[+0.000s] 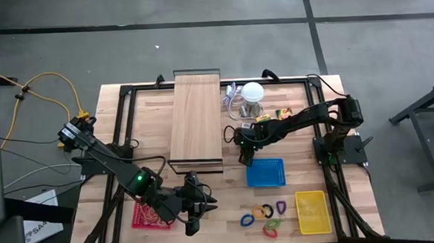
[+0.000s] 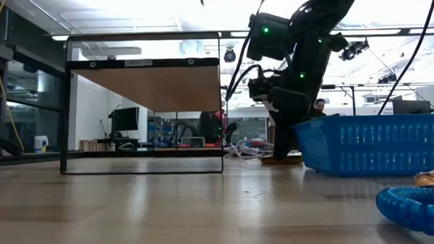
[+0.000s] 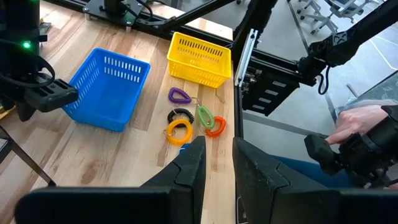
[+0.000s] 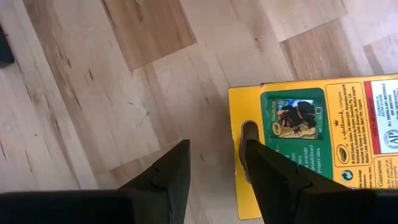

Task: Pick & Place Office Desk Supplies
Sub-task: Put the bottom yellow crayon box into the blue bin

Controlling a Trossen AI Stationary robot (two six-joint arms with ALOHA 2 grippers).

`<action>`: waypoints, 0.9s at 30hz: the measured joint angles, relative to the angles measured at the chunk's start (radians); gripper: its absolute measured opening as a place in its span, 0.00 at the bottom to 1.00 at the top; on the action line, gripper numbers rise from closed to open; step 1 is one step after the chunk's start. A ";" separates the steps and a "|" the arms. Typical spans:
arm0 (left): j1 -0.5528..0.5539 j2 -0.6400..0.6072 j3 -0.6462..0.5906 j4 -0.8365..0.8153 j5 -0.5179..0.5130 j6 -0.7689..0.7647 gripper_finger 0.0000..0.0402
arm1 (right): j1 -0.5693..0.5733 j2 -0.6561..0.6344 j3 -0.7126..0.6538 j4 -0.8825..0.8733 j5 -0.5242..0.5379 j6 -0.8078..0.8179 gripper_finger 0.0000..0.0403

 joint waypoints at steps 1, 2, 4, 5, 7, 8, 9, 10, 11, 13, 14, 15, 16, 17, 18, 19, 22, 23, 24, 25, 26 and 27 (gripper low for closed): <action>0.000 0.000 0.000 0.000 0.000 0.000 0.19 | 0.000 0.000 0.000 0.000 0.001 0.005 0.36; 0.000 0.000 0.000 0.000 0.000 0.000 0.19 | 0.000 0.000 0.000 -0.001 0.001 0.009 0.35; 0.000 0.000 0.000 0.000 0.000 0.000 0.19 | 0.000 0.000 0.000 -0.003 0.002 0.017 0.33; 0.000 0.000 0.000 0.000 0.000 0.000 0.19 | 0.000 0.000 0.000 -0.003 0.002 0.022 0.31; 0.000 0.000 0.000 0.000 0.000 0.000 0.19 | 0.000 0.000 0.000 -0.003 0.002 0.024 0.27; 0.000 0.000 0.000 0.000 0.000 0.000 0.19 | 0.000 0.000 0.000 -0.003 0.002 0.024 0.25; 0.000 0.000 0.000 0.000 0.000 0.000 0.19 | 0.000 0.000 0.000 -0.003 0.002 0.024 0.23; 0.000 0.000 0.000 0.000 0.000 0.000 0.19 | 0.000 0.000 0.000 -0.003 0.006 0.024 0.20; 0.000 0.000 0.000 0.000 0.000 0.000 0.19 | 0.000 0.000 0.000 -0.003 0.014 0.024 0.18; 0.000 0.000 0.000 0.000 0.000 0.000 0.19 | 0.000 0.000 0.000 -0.006 0.027 0.024 0.15; 0.000 0.000 0.000 0.000 0.000 0.000 0.19 | 0.000 0.000 0.000 -0.006 0.028 0.024 0.13; 0.000 0.000 0.000 0.000 0.000 0.000 0.19 | 0.000 0.000 0.000 -0.006 0.028 0.023 0.12; 0.000 0.000 0.000 0.000 0.000 0.000 0.19 | 0.000 0.000 0.000 -0.006 0.029 0.023 0.10; 0.000 0.000 0.000 0.000 0.000 0.000 0.19 | 0.000 0.000 0.000 -0.006 0.034 0.022 0.09; 0.000 0.000 0.000 0.000 0.000 0.000 0.19 | 0.000 0.000 0.000 -0.006 0.041 0.022 0.08; 0.000 0.000 0.000 0.000 0.000 0.000 0.19 | 0.000 0.000 0.000 -0.006 0.049 0.022 0.07; 0.000 0.000 0.000 0.000 0.000 0.000 0.19 | 0.000 0.000 0.000 -0.006 0.057 0.017 0.04; 0.000 0.000 0.000 0.000 0.000 0.000 0.19 | 0.000 0.000 0.000 -0.007 0.058 0.012 0.03; 0.000 0.000 0.000 0.000 0.000 0.000 0.19 | 0.000 0.000 0.000 -0.007 0.058 0.006 0.02; 0.000 0.000 0.000 0.000 0.000 0.000 0.19 | 0.000 0.000 0.000 -0.007 0.058 0.004 0.01; 0.000 0.000 0.000 0.000 0.000 0.000 0.19 | 0.000 0.000 0.000 -0.007 0.059 0.003 0.01; 0.000 0.000 0.000 0.000 0.000 0.000 0.19 | 0.000 0.000 0.000 -0.007 0.059 0.003 0.01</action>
